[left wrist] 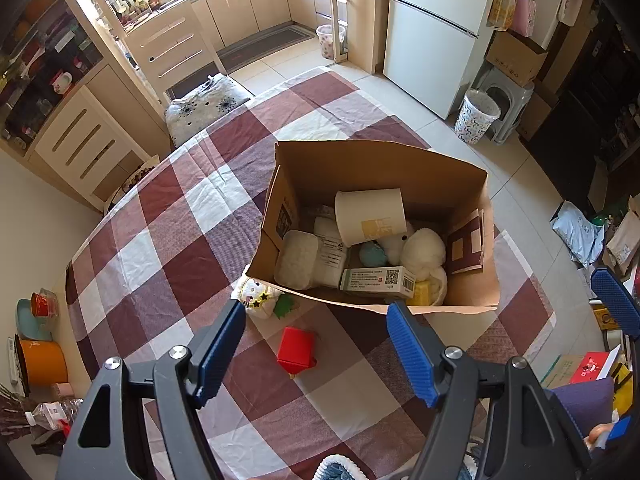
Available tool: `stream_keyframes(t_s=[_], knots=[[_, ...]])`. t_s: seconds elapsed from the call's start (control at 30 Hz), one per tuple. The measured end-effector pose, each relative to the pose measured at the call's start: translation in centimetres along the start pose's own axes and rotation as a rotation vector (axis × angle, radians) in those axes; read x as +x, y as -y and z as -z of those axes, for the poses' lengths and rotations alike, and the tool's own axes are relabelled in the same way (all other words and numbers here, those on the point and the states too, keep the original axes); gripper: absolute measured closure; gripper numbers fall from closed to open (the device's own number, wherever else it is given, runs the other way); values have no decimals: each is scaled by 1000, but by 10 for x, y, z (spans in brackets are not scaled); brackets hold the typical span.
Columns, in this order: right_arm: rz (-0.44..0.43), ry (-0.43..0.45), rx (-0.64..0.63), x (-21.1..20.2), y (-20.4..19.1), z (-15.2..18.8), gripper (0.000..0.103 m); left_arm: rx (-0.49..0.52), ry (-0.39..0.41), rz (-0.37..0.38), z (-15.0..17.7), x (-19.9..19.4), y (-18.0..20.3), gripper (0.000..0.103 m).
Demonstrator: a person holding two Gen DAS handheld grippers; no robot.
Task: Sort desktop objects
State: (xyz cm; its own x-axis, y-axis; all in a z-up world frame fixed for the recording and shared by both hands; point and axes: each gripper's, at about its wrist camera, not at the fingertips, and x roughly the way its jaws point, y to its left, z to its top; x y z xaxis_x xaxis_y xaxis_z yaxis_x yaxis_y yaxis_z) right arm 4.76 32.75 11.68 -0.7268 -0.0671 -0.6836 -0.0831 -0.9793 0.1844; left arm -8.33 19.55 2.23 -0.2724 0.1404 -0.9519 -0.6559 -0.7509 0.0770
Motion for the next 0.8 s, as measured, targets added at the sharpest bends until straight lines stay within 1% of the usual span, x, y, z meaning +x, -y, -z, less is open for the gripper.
stream_keyframes(t_s=[0.47,0.8], knots=[[-12,9,-14,-10,-2,6,10,-22,9,-10,12,-9,1,28],[-29,1,-29,-15,-8,17,10,-44,0,-15,30,-7,-1,28]])
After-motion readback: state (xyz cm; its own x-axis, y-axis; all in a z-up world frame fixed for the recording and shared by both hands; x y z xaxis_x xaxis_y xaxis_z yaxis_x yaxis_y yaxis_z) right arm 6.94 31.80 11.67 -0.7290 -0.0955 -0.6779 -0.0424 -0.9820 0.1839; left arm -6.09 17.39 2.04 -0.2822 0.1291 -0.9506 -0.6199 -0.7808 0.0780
